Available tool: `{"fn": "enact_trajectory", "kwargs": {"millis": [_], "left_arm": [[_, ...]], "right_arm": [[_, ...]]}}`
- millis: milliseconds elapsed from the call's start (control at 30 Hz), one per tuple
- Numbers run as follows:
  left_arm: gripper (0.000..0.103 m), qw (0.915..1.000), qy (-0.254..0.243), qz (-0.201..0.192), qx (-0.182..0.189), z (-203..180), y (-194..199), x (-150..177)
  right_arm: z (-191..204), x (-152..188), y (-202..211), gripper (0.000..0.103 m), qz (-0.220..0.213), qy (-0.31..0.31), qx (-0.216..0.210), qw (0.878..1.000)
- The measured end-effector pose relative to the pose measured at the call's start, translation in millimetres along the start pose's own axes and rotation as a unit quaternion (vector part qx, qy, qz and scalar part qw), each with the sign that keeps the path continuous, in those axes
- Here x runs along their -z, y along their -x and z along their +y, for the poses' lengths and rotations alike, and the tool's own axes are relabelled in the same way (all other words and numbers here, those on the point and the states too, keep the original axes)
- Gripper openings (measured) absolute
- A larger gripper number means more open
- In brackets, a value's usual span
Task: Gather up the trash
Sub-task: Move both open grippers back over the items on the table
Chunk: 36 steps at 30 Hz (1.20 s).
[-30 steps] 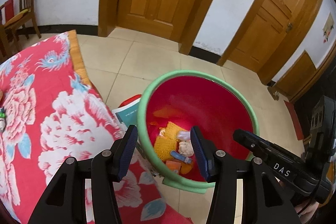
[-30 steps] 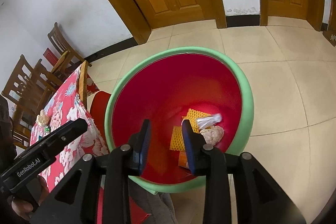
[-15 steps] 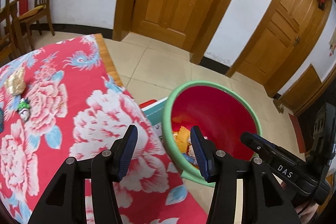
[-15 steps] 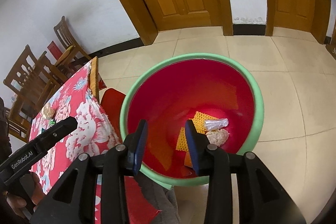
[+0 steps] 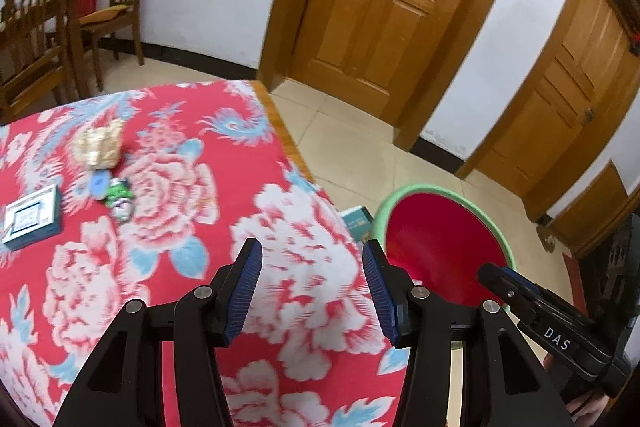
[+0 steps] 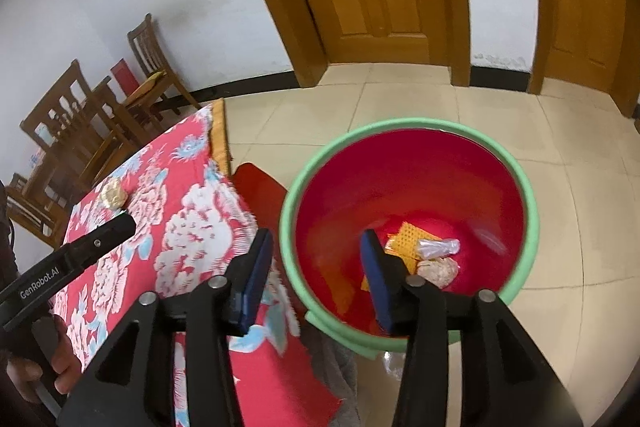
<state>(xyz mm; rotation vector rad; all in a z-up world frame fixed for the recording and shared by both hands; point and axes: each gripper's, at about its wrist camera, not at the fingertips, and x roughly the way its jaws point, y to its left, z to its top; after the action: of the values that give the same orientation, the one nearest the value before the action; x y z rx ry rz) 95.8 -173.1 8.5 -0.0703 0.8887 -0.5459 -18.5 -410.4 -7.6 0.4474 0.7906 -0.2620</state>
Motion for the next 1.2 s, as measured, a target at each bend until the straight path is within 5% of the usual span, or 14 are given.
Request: {"fn": "enact_trajectory", "kwargs": {"millis": [800, 1200], "left_arm": [[0.054, 0.989, 0.089, -0.059, -0.102, 129, 60, -20], [0.054, 0.9802, 0.126, -0.047, -0.145, 194, 49, -28]], "right_arm": [[130, -15, -18, 0.05, 0.004, 0.107, -0.072, 0.992], [188, -21, -49, 0.05, 0.022, 0.139, -0.1, 0.985]]}}
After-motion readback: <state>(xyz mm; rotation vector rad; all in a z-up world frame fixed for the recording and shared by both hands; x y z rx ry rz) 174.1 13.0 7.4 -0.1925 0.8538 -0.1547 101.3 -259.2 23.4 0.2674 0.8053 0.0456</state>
